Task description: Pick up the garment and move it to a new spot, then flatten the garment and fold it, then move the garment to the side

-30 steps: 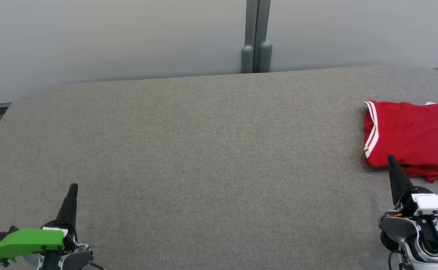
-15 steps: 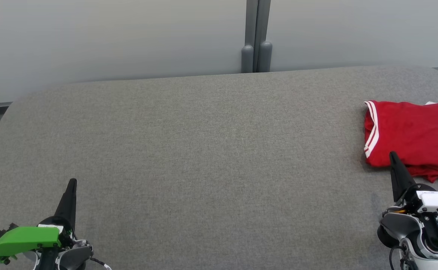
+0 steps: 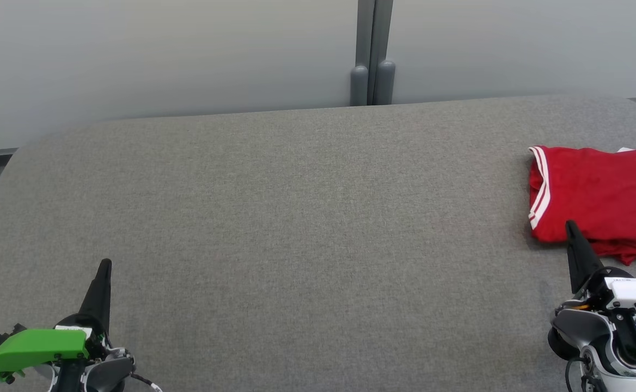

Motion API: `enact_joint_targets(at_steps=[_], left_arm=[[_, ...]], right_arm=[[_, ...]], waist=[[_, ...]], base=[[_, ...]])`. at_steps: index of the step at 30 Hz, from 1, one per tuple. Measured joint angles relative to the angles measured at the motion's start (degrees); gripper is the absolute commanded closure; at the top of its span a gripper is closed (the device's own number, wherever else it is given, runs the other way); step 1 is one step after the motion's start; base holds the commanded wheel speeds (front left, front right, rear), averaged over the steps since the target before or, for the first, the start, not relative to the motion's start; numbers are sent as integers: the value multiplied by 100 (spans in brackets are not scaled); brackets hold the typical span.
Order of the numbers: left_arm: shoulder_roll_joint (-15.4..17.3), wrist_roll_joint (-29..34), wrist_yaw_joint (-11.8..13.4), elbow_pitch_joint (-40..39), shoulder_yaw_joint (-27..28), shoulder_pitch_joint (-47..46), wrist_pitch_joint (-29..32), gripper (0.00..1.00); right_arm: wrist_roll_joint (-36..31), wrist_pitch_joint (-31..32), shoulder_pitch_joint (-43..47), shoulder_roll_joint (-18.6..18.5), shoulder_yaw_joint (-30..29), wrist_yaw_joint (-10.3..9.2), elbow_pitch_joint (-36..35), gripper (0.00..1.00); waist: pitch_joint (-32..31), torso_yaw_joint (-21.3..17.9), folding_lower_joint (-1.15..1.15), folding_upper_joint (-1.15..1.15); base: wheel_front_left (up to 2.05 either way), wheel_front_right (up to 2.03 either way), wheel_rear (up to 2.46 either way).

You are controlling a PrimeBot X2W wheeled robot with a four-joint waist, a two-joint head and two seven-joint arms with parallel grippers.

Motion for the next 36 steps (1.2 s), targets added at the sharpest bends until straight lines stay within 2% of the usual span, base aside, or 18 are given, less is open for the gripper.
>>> enact_joint_targets(at_steps=[36], left_arm=[[-1, 0, -1, -15, -7, 0, -5, 100]], right_arm=[[-1, 5, -2, 2, -12, 46, 8, 100]], waist=[[0, -1, 0, 0]], base=[[0, 0, 0]])
